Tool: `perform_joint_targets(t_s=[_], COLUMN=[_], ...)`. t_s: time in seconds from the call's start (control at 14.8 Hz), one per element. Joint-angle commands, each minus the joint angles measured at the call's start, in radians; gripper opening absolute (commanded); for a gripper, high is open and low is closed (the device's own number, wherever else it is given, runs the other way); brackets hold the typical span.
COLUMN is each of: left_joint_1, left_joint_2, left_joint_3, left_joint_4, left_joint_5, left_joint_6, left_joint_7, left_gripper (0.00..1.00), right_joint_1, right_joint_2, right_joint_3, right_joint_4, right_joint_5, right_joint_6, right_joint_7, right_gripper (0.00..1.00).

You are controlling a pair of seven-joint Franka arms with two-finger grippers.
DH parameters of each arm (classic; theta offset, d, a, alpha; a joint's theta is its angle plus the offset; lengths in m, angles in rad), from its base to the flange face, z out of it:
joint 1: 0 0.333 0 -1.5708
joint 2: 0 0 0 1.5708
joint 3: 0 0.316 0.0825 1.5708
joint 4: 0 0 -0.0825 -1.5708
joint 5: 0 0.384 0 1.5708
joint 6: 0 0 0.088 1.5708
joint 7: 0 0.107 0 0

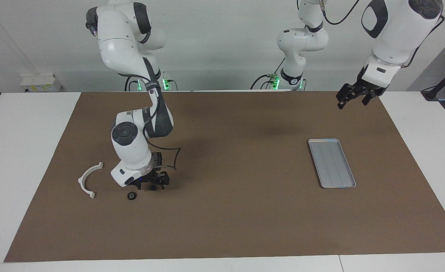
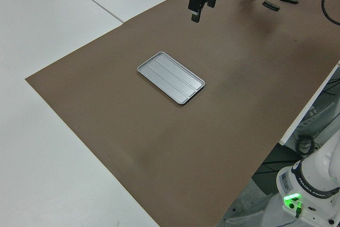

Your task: Place bearing gear from tray to pile

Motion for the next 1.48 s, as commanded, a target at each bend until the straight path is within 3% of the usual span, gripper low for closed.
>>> perform_joint_targets(t_s=[0.0,0.4,0.81,0.94,1.15,1.42], left_joint_1=[-0.006,-0.006,-0.006,-0.006,-0.006,-0.006], left_joint_2=[-0.013,-0.013,-0.013,-0.013,-0.013,-0.013], left_joint_3=[0.006,0.006,0.006,0.006,0.006,0.006], left_joint_4=[0.004,0.004,0.004,0.004,0.004,0.004], left_joint_5=[-0.009,-0.009,-0.009,-0.009,-0.009,-0.009], left_joint_6=[-0.016,-0.016,-0.016,-0.016,-0.016,-0.016], left_joint_7=[0.003,0.003,0.003,0.003,0.003,0.003], left_gripper=[1.00,1.00,1.00,1.00,1.00,1.00], right_joint_1=[-0.035,-0.032,-0.021,-0.022,-0.035,-0.042], right_joint_2=[-0.055,-0.177,-0.571,-0.659,-0.721,-0.738], right_joint_3=[0.013,0.001,0.001,0.001,0.001,0.004], right_joint_4=[-0.018,-0.024,-0.064,-0.062,-0.053,-0.045], right_joint_5=[-0.005,0.010,0.012,0.035,0.059,0.059], right_joint_6=[-0.048,-0.163,-0.563,-0.665,-0.763,-0.841], right_joint_7=[-0.017,-0.023,-0.034,-0.065,-0.084,-0.147], right_gripper=[1.00,1.00,1.00,1.00,1.00,1.00])
